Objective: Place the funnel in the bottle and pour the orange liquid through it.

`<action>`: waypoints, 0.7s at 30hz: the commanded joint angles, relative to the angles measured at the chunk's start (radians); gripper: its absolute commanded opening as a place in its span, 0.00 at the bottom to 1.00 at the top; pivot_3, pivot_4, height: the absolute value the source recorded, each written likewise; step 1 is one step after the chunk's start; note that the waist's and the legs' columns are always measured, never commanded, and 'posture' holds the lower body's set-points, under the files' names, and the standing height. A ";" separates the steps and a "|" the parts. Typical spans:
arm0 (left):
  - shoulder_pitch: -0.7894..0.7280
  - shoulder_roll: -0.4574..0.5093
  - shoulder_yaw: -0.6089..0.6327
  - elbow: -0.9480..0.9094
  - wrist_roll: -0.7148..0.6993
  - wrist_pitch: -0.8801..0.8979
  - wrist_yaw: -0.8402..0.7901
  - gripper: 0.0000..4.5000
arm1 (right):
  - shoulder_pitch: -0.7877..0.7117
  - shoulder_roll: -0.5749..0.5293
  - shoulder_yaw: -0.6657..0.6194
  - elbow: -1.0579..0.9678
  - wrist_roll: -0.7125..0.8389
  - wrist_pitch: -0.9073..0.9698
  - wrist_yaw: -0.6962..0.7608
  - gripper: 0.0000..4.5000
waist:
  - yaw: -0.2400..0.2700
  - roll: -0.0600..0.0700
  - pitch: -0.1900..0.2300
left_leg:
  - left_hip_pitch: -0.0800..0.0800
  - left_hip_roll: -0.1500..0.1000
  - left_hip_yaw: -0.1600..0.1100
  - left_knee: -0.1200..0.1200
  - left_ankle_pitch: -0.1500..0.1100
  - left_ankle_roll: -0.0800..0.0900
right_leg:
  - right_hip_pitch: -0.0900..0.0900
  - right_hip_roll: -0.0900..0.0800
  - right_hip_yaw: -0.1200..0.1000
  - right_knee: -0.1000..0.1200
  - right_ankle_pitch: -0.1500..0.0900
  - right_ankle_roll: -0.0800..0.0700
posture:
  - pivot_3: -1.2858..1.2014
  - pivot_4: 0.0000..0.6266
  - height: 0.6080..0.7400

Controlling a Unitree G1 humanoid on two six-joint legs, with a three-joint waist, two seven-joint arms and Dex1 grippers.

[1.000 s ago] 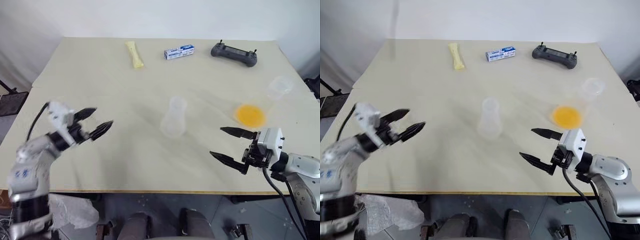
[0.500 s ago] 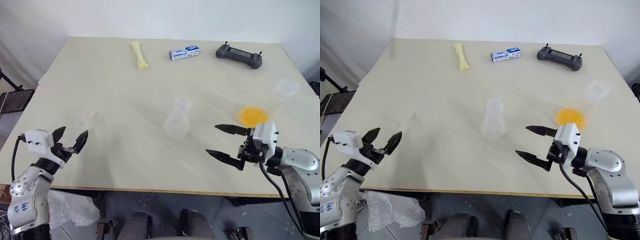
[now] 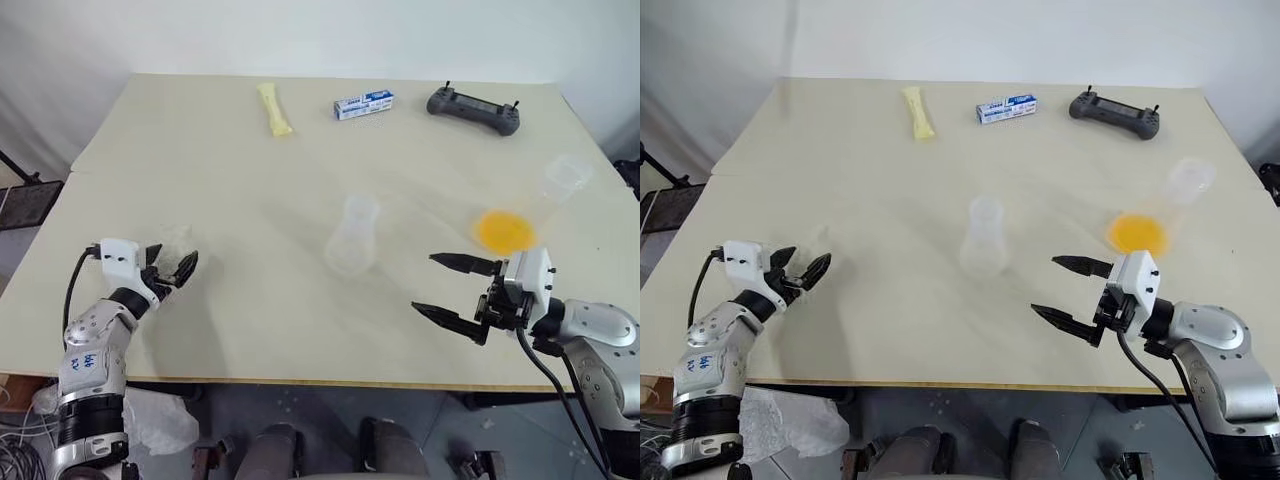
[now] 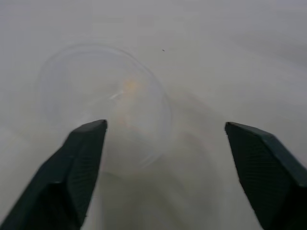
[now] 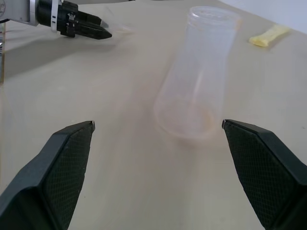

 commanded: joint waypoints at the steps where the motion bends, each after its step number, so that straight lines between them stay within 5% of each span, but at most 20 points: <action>1: -0.031 0.030 0.012 0.011 -0.017 0.003 -0.010 0.59 | 0.010 -0.008 -0.029 -0.043 0.012 -0.008 -0.006 1.00 | -0.001 0.000 0.000 | 0.000 0.000 0.000 0.000 0.000 0.000 | 0.000 0.000 0.000 0.000 0.000 0.000 | 0.52 0.24 1.00; 9: -0.079 0.100 -0.003 -0.012 -0.044 0.083 -0.087 0.02 | 0.033 -0.008 -0.047 -0.052 0.011 -0.020 -0.017 1.00 | 0.001 0.000 0.000 | 0.000 0.000 0.000 0.000 0.000 0.000 | 0.000 0.000 0.000 0.000 0.000 0.000 | 0.52 0.24 1.00; 21: -0.345 0.179 -0.144 0.019 -0.096 0.059 -0.417 0.00 | 0.057 -0.010 -0.088 -0.064 0.005 -0.048 -0.036 1.00 | -0.001 0.000 0.000 | 0.000 0.000 0.000 0.000 0.000 0.000 | 0.000 0.000 -0.001 0.001 0.000 0.000 | 0.52 0.24 1.00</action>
